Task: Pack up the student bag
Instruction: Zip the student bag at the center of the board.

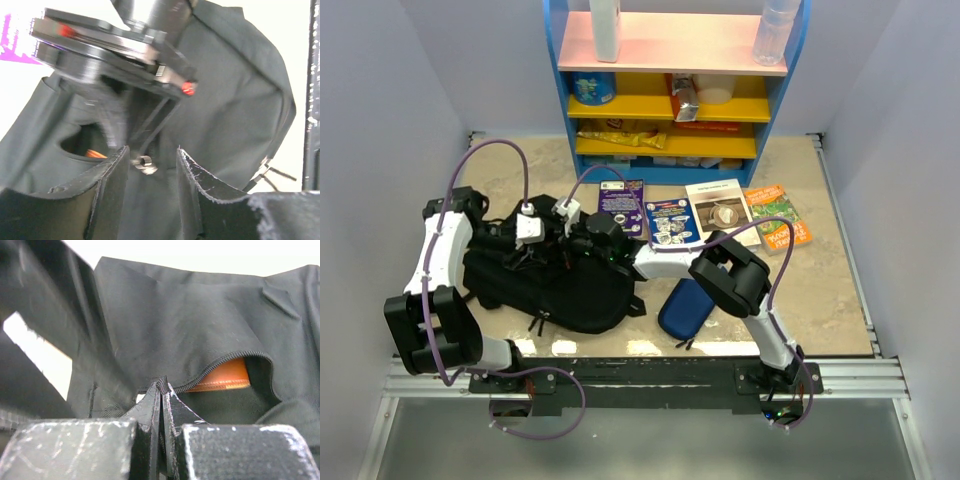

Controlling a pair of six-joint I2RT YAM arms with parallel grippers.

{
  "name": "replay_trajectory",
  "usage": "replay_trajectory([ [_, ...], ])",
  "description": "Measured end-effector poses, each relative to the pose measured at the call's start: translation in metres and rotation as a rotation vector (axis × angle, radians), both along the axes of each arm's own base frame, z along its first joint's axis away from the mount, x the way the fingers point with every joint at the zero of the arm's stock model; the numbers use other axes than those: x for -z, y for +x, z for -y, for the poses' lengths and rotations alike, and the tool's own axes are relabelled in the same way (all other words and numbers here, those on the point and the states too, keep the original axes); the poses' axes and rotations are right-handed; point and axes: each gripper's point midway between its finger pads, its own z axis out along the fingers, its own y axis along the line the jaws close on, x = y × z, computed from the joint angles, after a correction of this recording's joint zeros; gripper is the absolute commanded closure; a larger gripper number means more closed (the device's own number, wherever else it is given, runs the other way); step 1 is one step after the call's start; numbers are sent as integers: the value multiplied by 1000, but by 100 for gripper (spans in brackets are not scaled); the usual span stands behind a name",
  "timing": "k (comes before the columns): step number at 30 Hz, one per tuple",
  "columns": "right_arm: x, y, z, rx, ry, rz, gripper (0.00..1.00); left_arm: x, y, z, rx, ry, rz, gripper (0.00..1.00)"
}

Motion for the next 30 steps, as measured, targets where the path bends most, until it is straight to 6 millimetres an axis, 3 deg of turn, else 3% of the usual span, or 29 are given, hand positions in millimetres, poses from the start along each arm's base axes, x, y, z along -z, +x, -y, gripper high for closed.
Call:
replay_trajectory([
  [6,-16,14,-4,62,34,14,100,12,-9,-3,-16,25,-61,60],
  [11,-16,17,-4,82,36,11,100,27,-18,-14,-26,83,-102,61],
  [17,-16,18,-3,84,36,9,100,29,-16,-29,-70,108,-105,62],
  [27,-15,16,-4,75,33,3,100,42,-13,-25,-52,59,-159,72],
  [30,-14,15,-4,69,28,-3,100,44,-13,-24,-49,52,-172,59],
])
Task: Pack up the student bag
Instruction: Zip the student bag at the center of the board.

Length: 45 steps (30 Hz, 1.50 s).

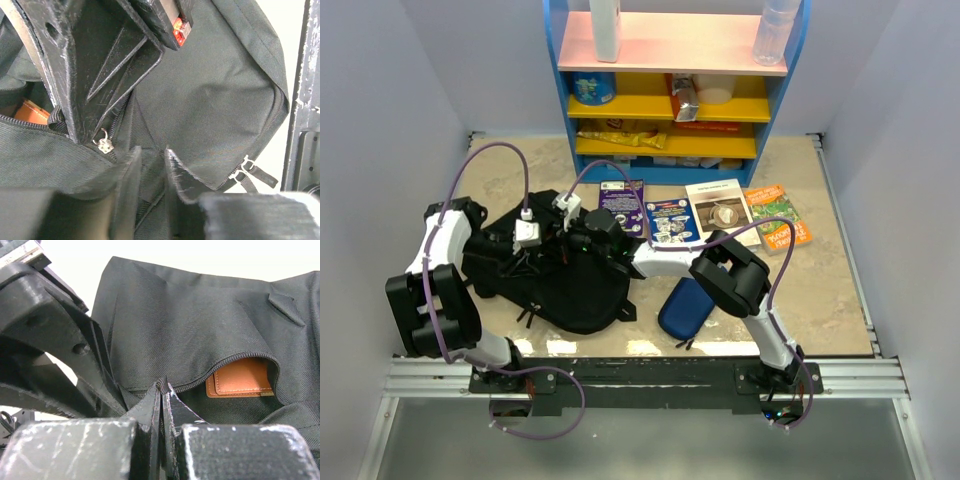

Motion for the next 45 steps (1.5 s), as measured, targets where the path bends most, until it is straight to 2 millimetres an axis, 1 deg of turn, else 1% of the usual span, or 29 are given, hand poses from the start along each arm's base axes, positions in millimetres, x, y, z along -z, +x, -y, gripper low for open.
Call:
replay_trajectory([
  [3,0,0,0,0,3,-5,100,-2,-1,-1,-7,-2,-9,53],
  [6,-2,2,0,4,9,-3,100,-8,3,-4,-14,6,9,50],
  [10,-4,5,2,10,15,0,100,-22,9,-12,-37,31,69,49],
  [13,-4,6,2,9,16,-1,100,-33,19,-21,-64,51,128,50],
  [15,-4,5,2,3,17,-2,100,-37,25,-27,-78,59,153,49],
  [17,-4,4,2,0,17,-2,100,-39,27,-29,-86,61,160,48],
  [20,-5,4,1,-5,20,-1,100,-38,27,-30,-90,58,155,47],
  [24,-5,4,1,-5,21,0,100,-30,23,-28,-89,49,127,45],
  [28,-5,3,1,-5,22,-3,100,-20,14,-25,-84,40,87,45],
  [31,-5,3,1,-5,24,-6,100,-17,13,-23,-76,34,73,48],
  [34,-5,3,1,-5,24,-8,100,-13,12,-19,-61,27,57,54],
  [35,-5,3,1,-7,24,-8,100,-11,11,-17,-56,23,49,61],
  [37,-5,2,0,-10,23,-9,100,-7,11,-14,-44,12,30,71],
  [38,-4,2,0,-11,22,-10,100,-6,11,-13,-43,8,21,82],
  [41,0,-2,0,-19,11,-18,100,1,11,-11,-37,-3,-9,100],
  [45,1,-4,-5,-31,11,-19,100,6,10,-12,-36,-1,-29,100],
])
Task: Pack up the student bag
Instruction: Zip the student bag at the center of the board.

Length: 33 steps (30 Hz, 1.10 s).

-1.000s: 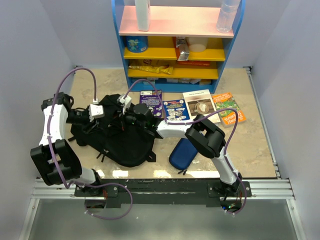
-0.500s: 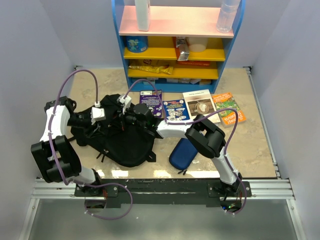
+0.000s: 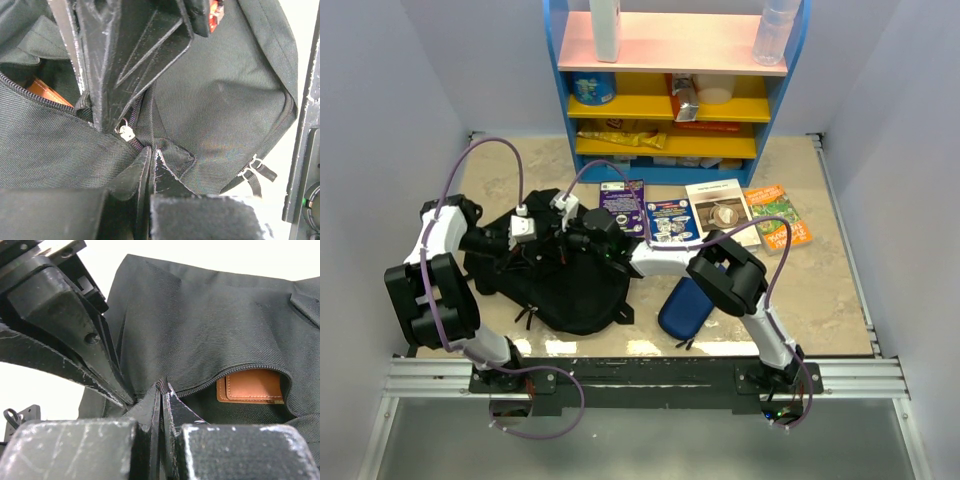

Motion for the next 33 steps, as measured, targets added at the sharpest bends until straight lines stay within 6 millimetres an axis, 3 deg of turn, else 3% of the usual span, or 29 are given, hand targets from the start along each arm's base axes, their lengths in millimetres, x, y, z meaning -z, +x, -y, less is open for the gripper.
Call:
replay_trajectory([
  [15,36,20,-21,-2,-132,25,100,19,-6,-17,19,133,49,100],
  [33,49,28,-13,27,-195,68,100,25,-3,-34,-2,186,76,100],
])
